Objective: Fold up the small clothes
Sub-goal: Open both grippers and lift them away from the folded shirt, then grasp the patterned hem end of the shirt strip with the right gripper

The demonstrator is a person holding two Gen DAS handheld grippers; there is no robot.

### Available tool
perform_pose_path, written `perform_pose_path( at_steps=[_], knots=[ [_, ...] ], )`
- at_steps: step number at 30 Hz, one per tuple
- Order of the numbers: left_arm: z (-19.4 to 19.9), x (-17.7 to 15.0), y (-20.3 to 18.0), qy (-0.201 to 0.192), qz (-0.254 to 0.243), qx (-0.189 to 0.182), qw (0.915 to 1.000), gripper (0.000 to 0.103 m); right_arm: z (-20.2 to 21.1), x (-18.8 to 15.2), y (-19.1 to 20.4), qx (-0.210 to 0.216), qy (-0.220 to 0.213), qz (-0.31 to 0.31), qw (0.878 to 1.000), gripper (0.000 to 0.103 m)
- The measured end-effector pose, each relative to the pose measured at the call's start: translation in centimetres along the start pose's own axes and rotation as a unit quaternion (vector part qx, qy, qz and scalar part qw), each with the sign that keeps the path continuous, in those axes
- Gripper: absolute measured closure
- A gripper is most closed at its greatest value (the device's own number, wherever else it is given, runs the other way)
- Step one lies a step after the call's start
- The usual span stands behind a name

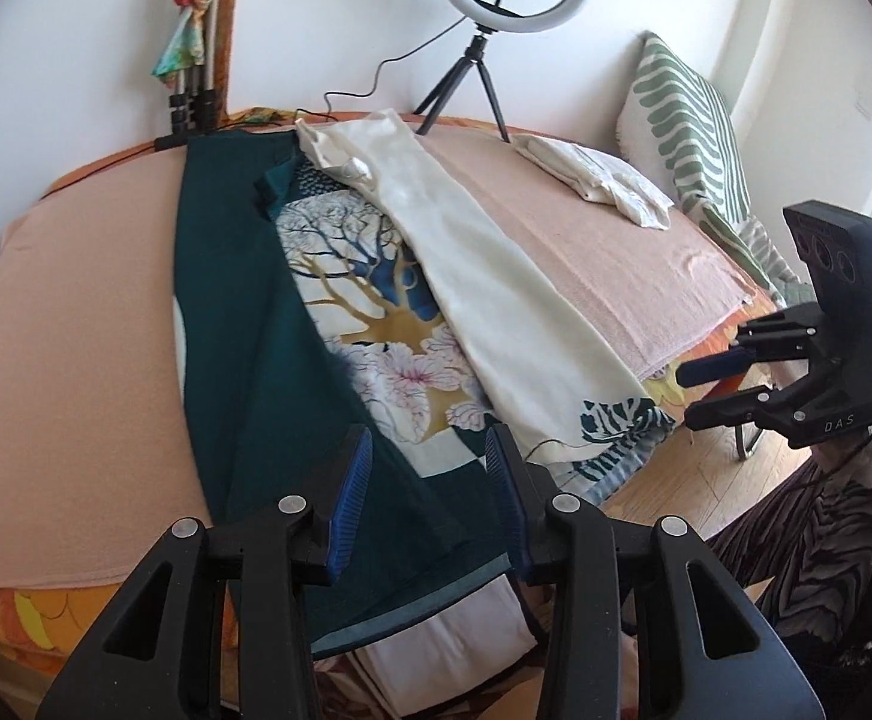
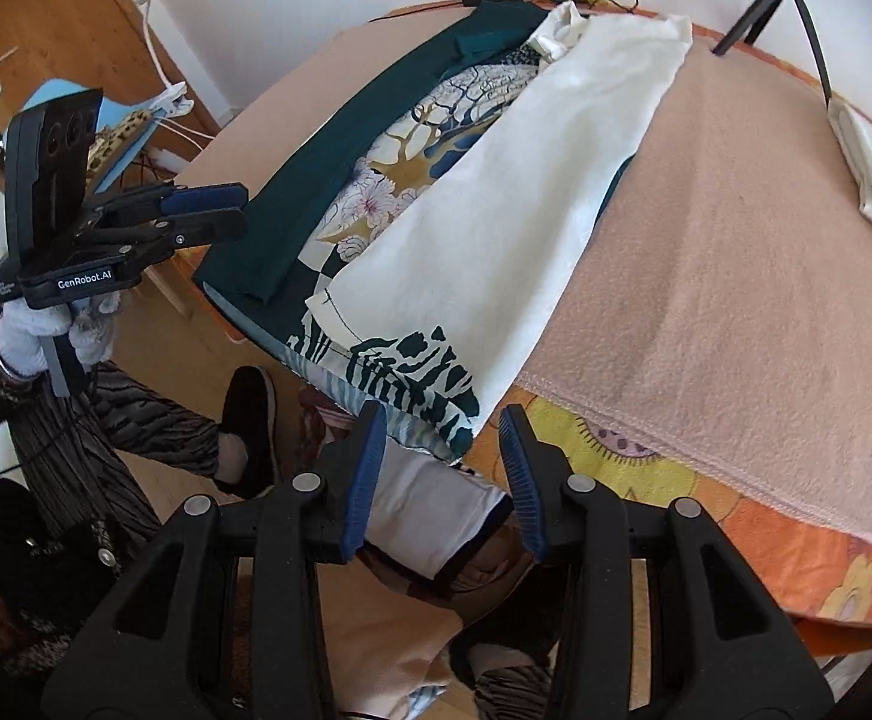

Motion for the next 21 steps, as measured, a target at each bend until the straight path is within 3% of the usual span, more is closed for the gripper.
perform_pose_path(
  at_steps=[2,4,7,10,12,13,14,17,21],
  knots=[
    [-0.7,-0.1,-1.2,0.014,-0.017,-0.014,0.9997,0.065,0.5,0.3,0.3,-0.018,-0.007,0.050,0.999,0.061],
    [-1.5,-0.5,-1.8,0.031,-0.025,-0.025,0.9989,0.065,0.1,0.4,1.0,-0.010,0.005,0.090,0.996,0.061],
    [-2.4,-1.5,-1.9,0.053,-0.018,-0.038,0.9977,0.065,-1.5,0.7,1.7,-0.029,0.027,0.145,0.989,0.061],
    [-2.8,-2.0,-1.6,0.062,-0.008,-0.040,0.9973,0.065,-3.3,0.8,1.9,-0.021,0.051,0.162,0.985,0.061],
    [-3.0,-2.2,-1.6,0.064,-0.011,-0.038,0.9971,0.065,-3.9,0.6,1.9,-0.024,0.065,0.173,0.982,0.070],
    [-3.1,-2.2,-1.6,0.066,-0.013,-0.037,0.9971,0.065,-4.0,0.4,2.0,-0.026,0.070,0.180,0.981,0.082],
    [-3.1,-2.3,-1.6,0.067,-0.013,-0.038,0.9970,0.065,-4.0,0.4,2.1,-0.029,0.073,0.182,0.980,0.086],
    [-3.2,-2.2,-1.7,0.067,-0.014,-0.040,0.9968,0.065,-3.2,0.1,2.9,-0.017,0.085,0.204,0.975,0.086],
    [-3.1,-2.0,-1.6,0.063,-0.017,-0.037,0.9972,0.065,-2.7,0.3,3.4,-0.033,0.105,0.236,0.965,0.085]
  ],
)
Point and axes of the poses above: each gripper's, at about its wrist camera, not at the fingertips, and z roughly against the way its jaws point, y to its left, x to its top, the point moved 6 cm from there along -z, roughly the way its jaws point, and after that the axes turned 2 degrees about -x, right-handed, at the moved point
